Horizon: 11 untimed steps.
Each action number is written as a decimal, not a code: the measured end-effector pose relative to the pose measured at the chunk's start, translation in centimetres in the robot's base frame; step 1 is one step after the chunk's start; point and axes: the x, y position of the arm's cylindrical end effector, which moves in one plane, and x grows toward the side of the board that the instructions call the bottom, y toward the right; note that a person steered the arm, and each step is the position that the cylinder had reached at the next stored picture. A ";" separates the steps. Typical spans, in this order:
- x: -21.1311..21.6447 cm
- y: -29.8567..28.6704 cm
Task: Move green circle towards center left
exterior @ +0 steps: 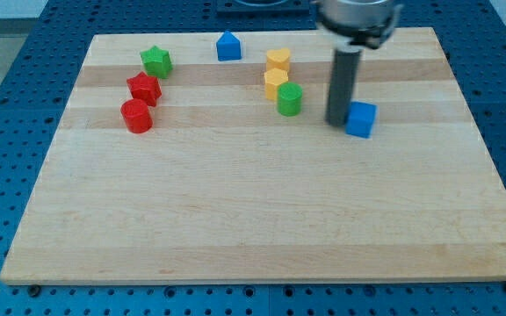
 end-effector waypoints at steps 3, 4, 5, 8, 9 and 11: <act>-3.4 -8.5; -3.8 -11.6; -0.7 -13.9; 2.4 -23.2; 3.6 -25.4; 6.5 -21.5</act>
